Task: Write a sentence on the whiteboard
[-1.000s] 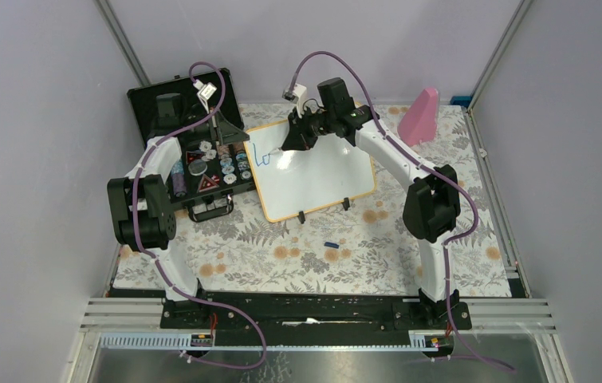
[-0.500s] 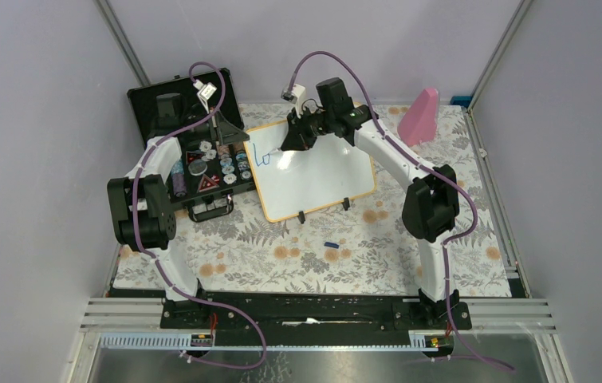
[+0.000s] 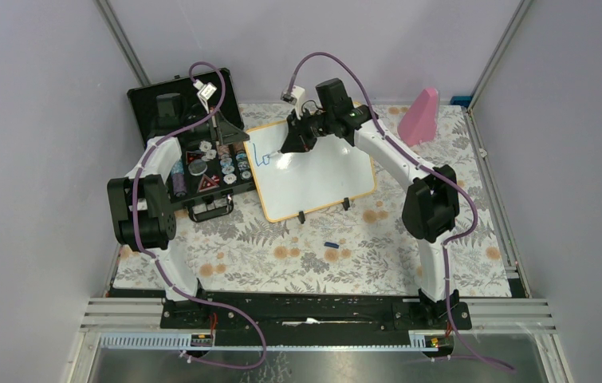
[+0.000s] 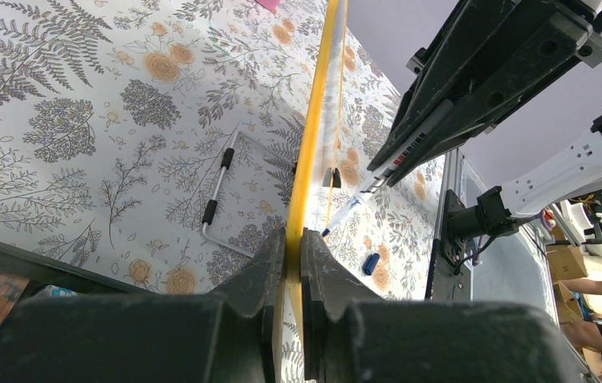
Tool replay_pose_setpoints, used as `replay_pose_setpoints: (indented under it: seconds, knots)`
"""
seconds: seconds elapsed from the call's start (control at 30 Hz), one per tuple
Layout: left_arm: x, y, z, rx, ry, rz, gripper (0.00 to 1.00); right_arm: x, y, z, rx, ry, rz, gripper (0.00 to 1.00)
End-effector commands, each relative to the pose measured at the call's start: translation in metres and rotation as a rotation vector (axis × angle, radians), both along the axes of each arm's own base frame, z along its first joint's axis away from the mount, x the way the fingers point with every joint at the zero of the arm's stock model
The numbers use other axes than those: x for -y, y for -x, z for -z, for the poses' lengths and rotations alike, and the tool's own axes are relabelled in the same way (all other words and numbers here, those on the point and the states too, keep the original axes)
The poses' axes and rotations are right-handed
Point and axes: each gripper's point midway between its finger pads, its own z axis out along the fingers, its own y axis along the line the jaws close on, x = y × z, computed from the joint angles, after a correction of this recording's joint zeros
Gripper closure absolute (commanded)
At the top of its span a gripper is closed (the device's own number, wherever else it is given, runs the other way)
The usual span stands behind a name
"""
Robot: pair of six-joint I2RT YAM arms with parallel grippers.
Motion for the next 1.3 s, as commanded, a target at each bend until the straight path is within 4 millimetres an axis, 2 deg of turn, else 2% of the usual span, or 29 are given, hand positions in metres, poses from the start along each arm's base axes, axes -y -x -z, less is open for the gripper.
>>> replay_pose_setpoints:
  seconds: [0.0,0.07,0.3,0.6,0.97,1.27]
  knots:
    - [0.003,0.008,-0.015,0.044,-0.002,0.016,1.0,0.008,0.016,-0.058,0.05,-0.091,-0.044,1.0]
    - [0.003,0.008,-0.015,0.044,-0.002,0.015,1.0,0.013,0.019,-0.06,0.046,-0.097,-0.049,1.0]
    - [0.003,0.009,-0.016,0.045,-0.002,0.015,1.0,0.023,0.017,-0.044,0.048,-0.06,-0.032,1.0]
    - [0.003,0.009,-0.016,0.045,-0.002,0.016,1.0,0.022,-0.001,-0.029,0.067,-0.021,0.006,1.0]
    - [0.003,0.009,-0.016,0.045,-0.002,0.016,1.0,0.017,-0.011,-0.02,0.055,-0.013,0.018,1.0]
    - [0.003,0.009,-0.016,0.044,-0.001,0.017,1.0,0.014,-0.014,-0.022,0.056,-0.021,0.021,1.0]
